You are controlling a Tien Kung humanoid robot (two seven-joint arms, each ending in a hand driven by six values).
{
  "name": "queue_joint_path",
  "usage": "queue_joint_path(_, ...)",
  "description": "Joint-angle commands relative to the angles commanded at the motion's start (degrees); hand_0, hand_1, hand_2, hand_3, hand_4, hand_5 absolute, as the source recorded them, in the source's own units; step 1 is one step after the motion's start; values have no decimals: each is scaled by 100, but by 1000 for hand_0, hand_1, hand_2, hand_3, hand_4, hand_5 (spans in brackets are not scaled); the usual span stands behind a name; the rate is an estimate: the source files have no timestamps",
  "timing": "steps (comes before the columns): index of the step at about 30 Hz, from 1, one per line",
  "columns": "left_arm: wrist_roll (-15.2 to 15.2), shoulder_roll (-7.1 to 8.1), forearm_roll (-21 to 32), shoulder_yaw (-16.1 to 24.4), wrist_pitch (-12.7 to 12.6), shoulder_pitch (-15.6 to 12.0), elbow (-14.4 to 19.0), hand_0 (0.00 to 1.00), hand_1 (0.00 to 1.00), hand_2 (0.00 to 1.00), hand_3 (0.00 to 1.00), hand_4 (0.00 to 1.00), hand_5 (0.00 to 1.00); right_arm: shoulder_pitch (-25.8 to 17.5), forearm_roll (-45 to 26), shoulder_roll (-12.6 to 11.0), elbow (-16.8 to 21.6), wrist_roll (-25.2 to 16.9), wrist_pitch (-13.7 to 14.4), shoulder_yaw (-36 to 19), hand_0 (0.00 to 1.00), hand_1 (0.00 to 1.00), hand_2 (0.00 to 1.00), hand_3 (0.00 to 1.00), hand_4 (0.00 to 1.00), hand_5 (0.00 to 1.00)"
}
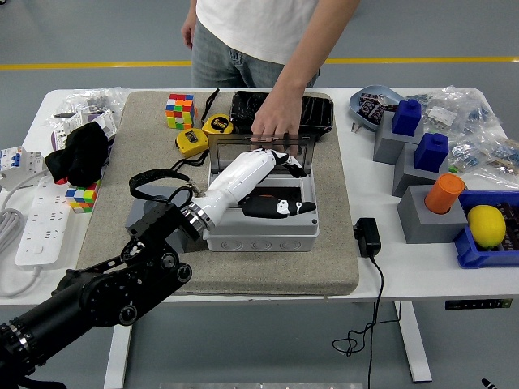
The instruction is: Fetch the battery,place it into the box,close the lid of the box
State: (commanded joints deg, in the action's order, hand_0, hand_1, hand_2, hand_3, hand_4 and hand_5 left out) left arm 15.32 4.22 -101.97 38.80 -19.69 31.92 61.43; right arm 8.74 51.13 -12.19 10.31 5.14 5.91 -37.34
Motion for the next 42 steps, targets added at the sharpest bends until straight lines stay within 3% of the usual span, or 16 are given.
queue_joint_path(1, -2, 12, -20, 9, -3, -18, 49, 648, 577, 527, 549, 998, 819, 0, 0, 1, 0, 0, 0, -2, 998, 980, 907, 859, 998, 998)
queue_joint_path(2, -5, 37, -49, 22, -8, -48, 135, 459, 434, 448, 506, 998, 825, -2, 8, 2, 0, 2, 1, -16, 998, 977, 907, 859, 998, 998)
queue_joint_path(7, -19, 172, -94, 91, 19, -179, 575, 459, 434, 448, 506, 998, 825, -15, 28, 6, 0, 7, 4, -55, 998, 977, 907, 859, 998, 998)
queue_joint_path(8, -22, 214, -69, 108, 39, -213, 711, 374, 339, 371, 453, 998, 828, -19, 26, 7, 0, 7, 5, -57, 998, 976, 907, 859, 998, 998)
queue_joint_path(13, -20, 368, 451, 293, 234, -371, 1450, 374, 339, 371, 453, 998, 828, -33, 12, 7, 0, 0, 9, -55, 998, 976, 907, 859, 998, 998)
queue_joint_path(18, 82, 359, 908, 597, 117, -362, 2178, 346, 306, 338, 430, 998, 835, -31, -20, 9, 0, -4, 5, -5, 998, 975, 907, 859, 998, 998)
queue_joint_path(22, 79, 321, 903, 803, 38, -240, 2425, 363, 338, 358, 443, 998, 843, -18, -94, 7, 0, -19, 0, 84, 995, 975, 907, 860, 998, 998)
queue_joint_path(25, 48, 312, 788, 871, 19, -106, 2325, 363, 338, 358, 443, 998, 843, -11, -83, 0, 0, -12, -3, 83, 995, 975, 907, 860, 998, 998)
queue_joint_path(26, 45, 304, 695, 894, 10, -55, 2238, 437, 482, 440, 471, 998, 843, -9, -85, -3, 0, -11, -3, 88, 993, 974, 907, 859, 998, 998)
queue_joint_path(31, -87, 267, 152, 987, 31, 153, 1805, 437, 482, 440, 471, 998, 843, -6, -79, -4, 0, -5, -8, 102, 993, 974, 907, 859, 998, 998)
queue_joint_path(32, -176, 267, 4, 1011, 117, 188, 1738, 874, 822, 687, 618, 998, 878, -4, -80, -2, 0, -5, -8, 104, 993, 973, 907, 859, 998, 998)
queue_joint_path(37, -674, 289, -729, 1120, 754, 282, 1571, 874, 822, 687, 618, 998, 878, 0, -71, -4, 0, -4, -7, 93, 993, 973, 907, 859, 998, 998)
queue_joint_path(38, -809, 292, -899, 1141, 881, 289, 1553, 998, 998, 998, 901, 998, 998, 0, -73, -5, 0, -6, -6, 93, 990, 972, 907, 859, 998, 998)
queue_joint_path(42, -1368, 290, -1617, 1181, 1322, 292, 1514, 998, 998, 998, 901, 998, 998, 4, -29, -8, 0, 4, -2, 44, 990, 972, 907, 859, 998, 998)
